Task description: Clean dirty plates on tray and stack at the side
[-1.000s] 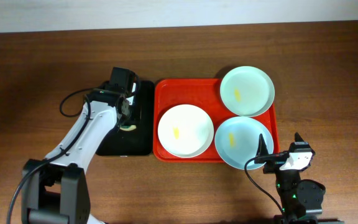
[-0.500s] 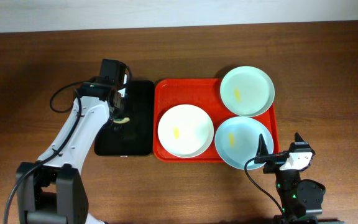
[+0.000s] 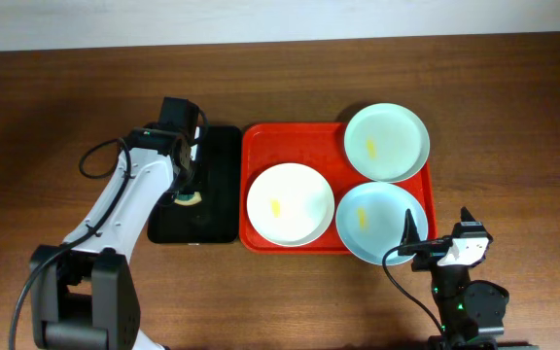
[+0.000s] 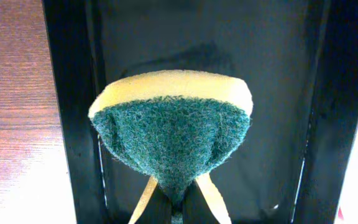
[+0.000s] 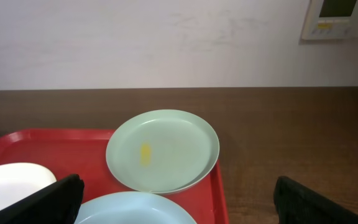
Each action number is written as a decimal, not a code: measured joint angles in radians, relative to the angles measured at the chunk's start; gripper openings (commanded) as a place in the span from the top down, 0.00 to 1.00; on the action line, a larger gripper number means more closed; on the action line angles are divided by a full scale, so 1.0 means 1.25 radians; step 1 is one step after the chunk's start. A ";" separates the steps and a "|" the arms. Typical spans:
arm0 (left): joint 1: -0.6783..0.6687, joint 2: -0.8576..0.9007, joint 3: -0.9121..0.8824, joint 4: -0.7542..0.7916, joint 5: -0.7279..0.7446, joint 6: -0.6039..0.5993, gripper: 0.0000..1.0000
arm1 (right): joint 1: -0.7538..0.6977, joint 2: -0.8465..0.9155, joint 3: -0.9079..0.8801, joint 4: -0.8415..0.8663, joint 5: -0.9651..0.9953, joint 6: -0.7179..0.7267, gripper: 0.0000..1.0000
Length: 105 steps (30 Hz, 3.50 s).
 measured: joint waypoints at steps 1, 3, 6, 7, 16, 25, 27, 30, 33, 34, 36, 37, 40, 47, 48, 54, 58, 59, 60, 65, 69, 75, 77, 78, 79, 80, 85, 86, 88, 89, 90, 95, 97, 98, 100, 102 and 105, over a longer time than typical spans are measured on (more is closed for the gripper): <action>0.000 0.000 0.000 0.000 0.000 0.000 1.00 | 0.000 0.000 0.000 0.000 0.000 0.000 0.02; 0.000 0.000 0.000 -0.002 0.000 0.000 1.00 | 0.000 0.000 0.000 0.000 0.000 0.000 0.02; 0.000 0.000 0.000 -0.002 0.000 0.000 1.00 | 0.000 0.000 0.000 0.000 0.000 0.000 0.02; 0.000 0.000 0.000 -0.002 0.000 0.000 1.00 | 0.000 0.000 0.000 0.000 0.000 0.000 0.02; 0.000 0.000 0.000 0.005 0.010 0.000 1.00 | 0.000 0.013 0.000 0.000 0.000 0.000 0.02; 0.000 0.000 0.000 -0.002 0.015 0.000 1.00 | 0.000 0.013 0.000 0.000 0.000 -0.001 0.01; 0.000 0.000 0.000 -0.002 0.015 -0.005 1.00 | 0.000 0.013 0.000 0.000 0.000 0.000 0.02; 0.000 0.000 0.000 0.003 0.015 -0.015 1.00 | 0.000 0.013 0.000 0.000 -0.001 -0.001 0.02; 0.000 0.000 0.000 0.005 0.015 -0.018 1.00 | 0.000 0.014 0.000 0.025 -0.012 -0.001 0.02; 0.000 0.000 0.000 0.006 0.015 -0.019 1.00 | 0.000 0.014 0.000 0.042 -0.029 0.000 0.02; 0.000 0.000 0.000 0.008 0.015 -0.021 1.00 | 0.000 0.014 0.002 0.042 -0.066 0.000 0.02; 0.000 0.000 0.000 0.009 0.015 -0.021 1.00 | 0.000 0.015 0.005 0.019 -0.085 0.003 0.02; 0.000 0.000 0.000 0.012 0.015 -0.021 1.00 | 0.000 0.024 0.060 -0.099 -0.130 0.031 0.02; 0.000 0.000 0.000 0.042 0.015 -0.021 1.00 | 0.000 0.184 0.411 -0.369 -0.172 0.058 0.02; 0.000 0.000 0.000 0.045 0.015 -0.021 1.00 | 0.000 0.226 0.473 -0.417 -0.174 0.060 0.02; 0.000 0.000 0.000 0.053 0.015 -0.021 1.00 | 0.000 0.504 0.819 -0.718 -0.182 0.060 0.02; 0.000 -0.003 0.002 0.053 0.016 -0.023 1.00 | 0.000 0.692 1.016 -0.838 -0.185 0.061 0.02; 0.000 -0.010 0.002 0.053 0.023 -0.024 1.00 | 0.000 0.734 1.046 -0.842 -0.185 0.063 0.02; 0.000 -0.026 0.002 0.053 0.033 -0.024 1.00 | 0.000 0.764 1.063 -0.844 -0.193 0.063 0.02; -0.001 -0.160 0.002 0.031 0.079 -0.024 1.00 | 0.000 0.866 1.076 -0.853 -0.293 0.067 0.44; -0.001 -0.255 0.011 -0.010 0.096 -0.024 1.00 | 0.010 0.932 1.077 -0.870 -0.333 0.081 0.60; -0.001 -0.251 0.012 -0.014 0.106 -0.024 1.00 | 0.115 1.068 1.078 -0.874 -0.318 0.086 0.53; -0.001 -0.244 0.012 -0.014 0.112 -0.024 1.00 | 0.141 1.126 1.078 -0.873 -0.304 0.086 0.53; -0.001 -0.241 0.012 -0.014 0.114 -0.024 1.00 | 0.149 1.154 1.078 -0.872 -0.298 0.087 0.53; -0.001 -0.238 0.012 -0.014 0.115 -0.024 1.00 | 0.156 1.181 1.078 -0.869 -0.293 0.087 0.54; -0.001 -0.236 0.012 -0.014 0.116 -0.024 1.00 | 0.163 1.210 1.078 -0.863 -0.290 0.087 0.54; -0.001 -0.235 0.012 -0.014 0.118 -0.024 1.00 | 0.177 1.347 1.078 -0.836 -0.282 0.087 0.63; -0.001 -0.235 0.012 -0.014 0.118 -0.024 1.00 | 0.177 1.368 1.078 -0.827 -0.282 0.089 0.63; -0.001 -0.235 0.012 -0.014 0.118 -0.024 1.00 | 0.177 1.406 1.078 -0.801 -0.279 0.087 0.63; -0.001 -0.235 0.012 -0.014 0.118 -0.024 1.00 | 0.177 1.415 1.078 -0.792 -0.279 0.086 0.63; -0.001 -0.235 0.012 -0.014 0.118 -0.024 1.00 | 0.177 1.436 1.078 -0.771 -0.278 0.085 0.64; -0.001 -0.235 0.012 -0.014 0.118 -0.024 1.00 | 0.177 1.486 1.078 -0.710 -0.270 0.077 0.78; -0.001 -0.235 0.012 -0.014 0.118 -0.024 1.00 | 0.177 1.499 1.078 -0.695 -0.270 0.074 0.79; -0.001 -0.235 0.012 -0.014 0.118 -0.024 1.00 | 0.177 1.505 1.078 -0.691 -0.270 0.073 0.77; -0.001 -0.235 0.012 -0.014 0.118 -0.024 1.00 | 0.177 1.510 1.078 -0.690 -0.270 0.074 0.75; -0.001 -0.235 0.012 -0.014 0.118 -0.024 1.00 | 0.178 1.511 1.078 -0.687 -0.270 0.072 0.73; -0.001 -0.235 0.012 -0.014 0.118 -0.024 1.00 | 0.185 1.511 1.076 -0.659 -0.269 0.071 0.72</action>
